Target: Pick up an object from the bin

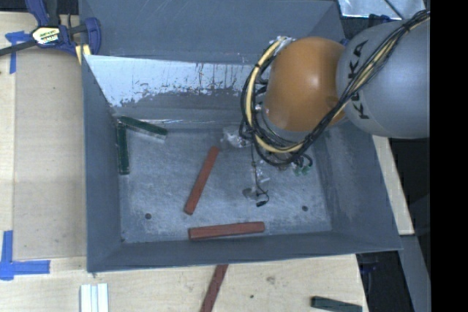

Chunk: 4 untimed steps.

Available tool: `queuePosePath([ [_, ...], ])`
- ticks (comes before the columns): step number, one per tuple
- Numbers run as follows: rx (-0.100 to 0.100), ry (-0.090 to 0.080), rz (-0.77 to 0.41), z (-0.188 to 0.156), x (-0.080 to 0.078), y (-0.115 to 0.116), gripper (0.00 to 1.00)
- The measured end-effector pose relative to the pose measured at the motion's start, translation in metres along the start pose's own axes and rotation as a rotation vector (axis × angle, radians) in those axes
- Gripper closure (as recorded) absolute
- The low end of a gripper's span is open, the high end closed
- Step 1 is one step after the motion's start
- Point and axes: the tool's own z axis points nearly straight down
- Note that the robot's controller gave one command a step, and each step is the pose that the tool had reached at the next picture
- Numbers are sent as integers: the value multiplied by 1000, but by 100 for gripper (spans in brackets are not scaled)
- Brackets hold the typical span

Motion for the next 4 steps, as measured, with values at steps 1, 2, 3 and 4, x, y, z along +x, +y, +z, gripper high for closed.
queuePosePath([
  [1,0,-2,0,-2,0,1,0],
  [2,3,-4,-37,3,-10,9,0],
  [3,-1,-6,-296,20,-31,26,0],
  [4,0,-5,-344,52,-52,41,100],
])
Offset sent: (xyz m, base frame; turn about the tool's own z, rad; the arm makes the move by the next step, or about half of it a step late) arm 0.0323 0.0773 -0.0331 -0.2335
